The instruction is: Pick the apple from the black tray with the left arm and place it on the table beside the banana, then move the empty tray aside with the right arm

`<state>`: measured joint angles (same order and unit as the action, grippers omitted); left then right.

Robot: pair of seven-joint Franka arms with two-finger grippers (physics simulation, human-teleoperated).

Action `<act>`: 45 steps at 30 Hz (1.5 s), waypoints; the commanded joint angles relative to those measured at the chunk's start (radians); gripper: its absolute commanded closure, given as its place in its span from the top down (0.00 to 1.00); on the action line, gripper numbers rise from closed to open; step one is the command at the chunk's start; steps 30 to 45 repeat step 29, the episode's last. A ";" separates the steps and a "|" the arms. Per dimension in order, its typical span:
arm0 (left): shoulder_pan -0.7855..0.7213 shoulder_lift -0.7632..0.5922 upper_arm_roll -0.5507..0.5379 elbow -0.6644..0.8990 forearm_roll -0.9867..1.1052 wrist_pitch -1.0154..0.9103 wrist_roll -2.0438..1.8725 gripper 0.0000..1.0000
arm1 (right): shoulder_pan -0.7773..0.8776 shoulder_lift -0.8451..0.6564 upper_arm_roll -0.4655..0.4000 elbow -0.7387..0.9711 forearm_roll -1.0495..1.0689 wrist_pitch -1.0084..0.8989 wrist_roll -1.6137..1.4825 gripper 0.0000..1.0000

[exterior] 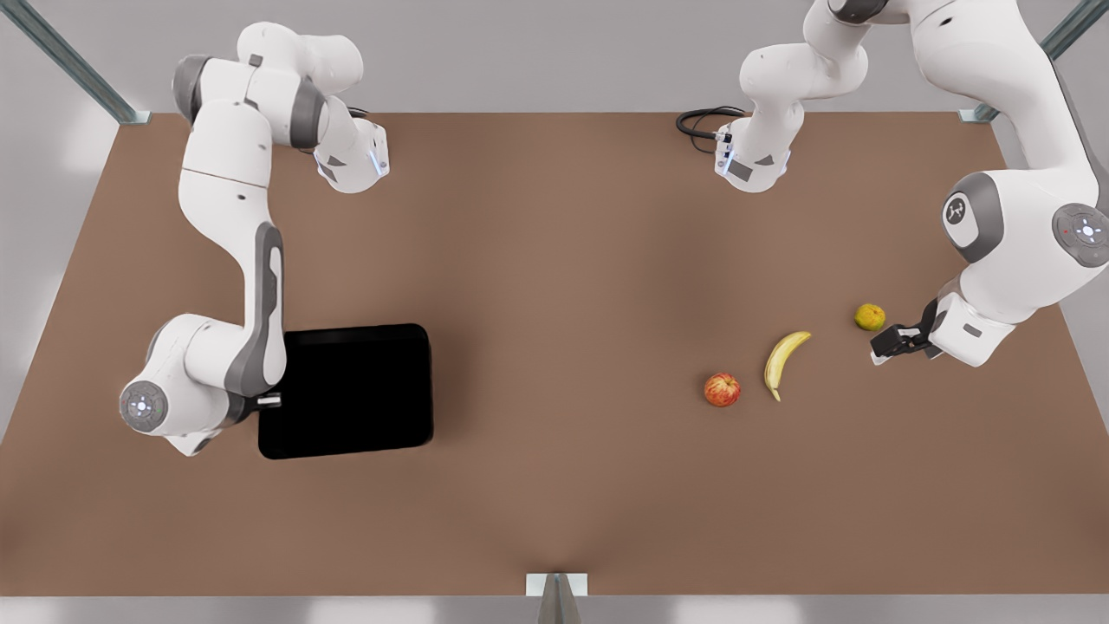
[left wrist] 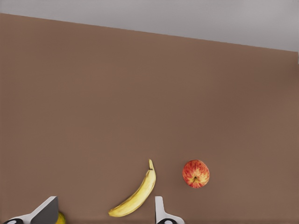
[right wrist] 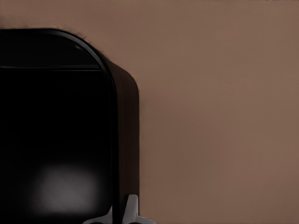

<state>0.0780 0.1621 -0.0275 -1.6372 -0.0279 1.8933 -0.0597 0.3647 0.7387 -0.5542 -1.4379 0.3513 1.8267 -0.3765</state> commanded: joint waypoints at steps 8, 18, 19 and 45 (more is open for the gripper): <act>0.000 -0.001 0.000 0.000 0.000 0.000 0.000 1.00 | -0.010 0.080 -0.001 0.004 0.070 0.094 -0.702 0.20; -0.012 0.004 -0.008 0.016 0.063 -0.019 0.004 1.00 | 0.017 -0.283 0.025 0.119 -0.049 -0.262 -0.424 1.00; -0.017 0.004 -0.008 0.027 0.059 -0.020 0.004 1.00 | 0.016 -0.283 0.030 0.122 -0.051 -0.262 -0.418 1.00; -0.018 0.005 -0.008 0.027 0.066 -0.020 0.000 1.00 | -0.349 -0.432 0.654 0.119 -0.391 -0.326 -0.024 1.00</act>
